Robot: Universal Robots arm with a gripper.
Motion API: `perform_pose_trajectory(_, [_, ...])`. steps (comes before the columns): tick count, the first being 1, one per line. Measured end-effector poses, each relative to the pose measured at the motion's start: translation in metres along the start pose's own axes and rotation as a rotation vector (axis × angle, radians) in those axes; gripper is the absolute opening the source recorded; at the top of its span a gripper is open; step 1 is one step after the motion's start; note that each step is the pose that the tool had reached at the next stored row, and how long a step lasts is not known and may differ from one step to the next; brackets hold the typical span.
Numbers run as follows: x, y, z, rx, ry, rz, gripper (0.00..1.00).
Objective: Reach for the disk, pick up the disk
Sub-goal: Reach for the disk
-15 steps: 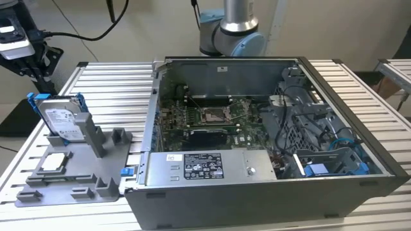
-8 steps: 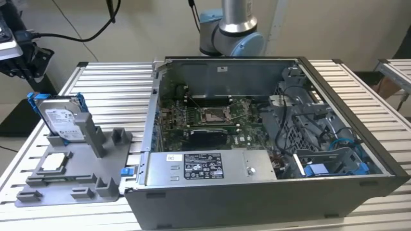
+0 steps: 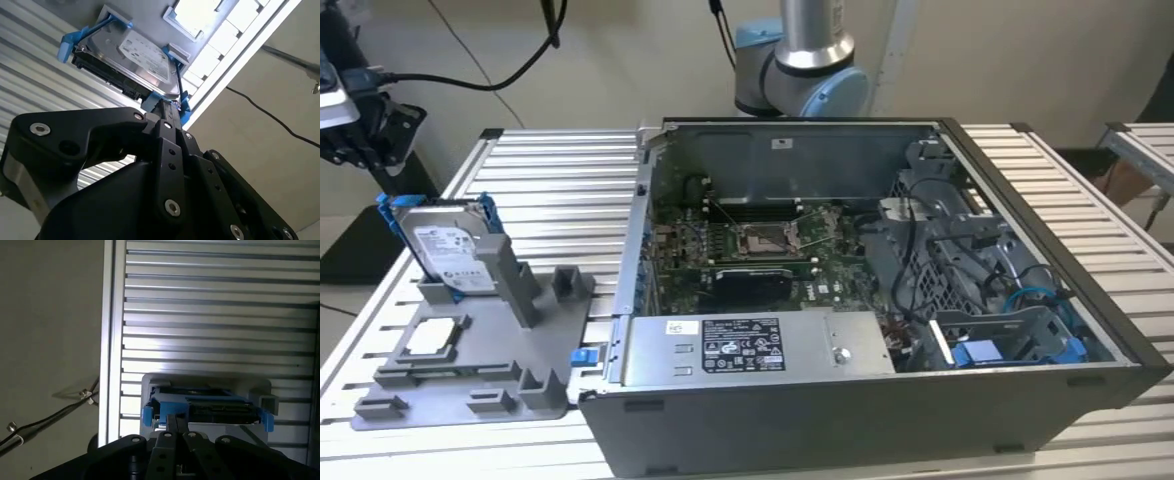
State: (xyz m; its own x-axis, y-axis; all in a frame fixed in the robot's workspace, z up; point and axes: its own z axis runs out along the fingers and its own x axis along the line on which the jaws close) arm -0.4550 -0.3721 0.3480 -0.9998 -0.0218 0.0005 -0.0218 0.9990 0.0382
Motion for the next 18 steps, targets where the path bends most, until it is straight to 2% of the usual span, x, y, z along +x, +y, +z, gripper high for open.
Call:
perform_pose_trajectory(11, [0.0, -0.0003, 0.0, 0.0, 0.0001, -0.003, 0.0])
perform_pose_trajectory(15, [0.0001, -0.0003, 0.0, 0.0001, 0.0014, -0.035, 0.0])
perform_pose_trajectory(18, [0.0, -0.0004, 0.0, 0.0001, 0.0031, -0.08, 0.0])
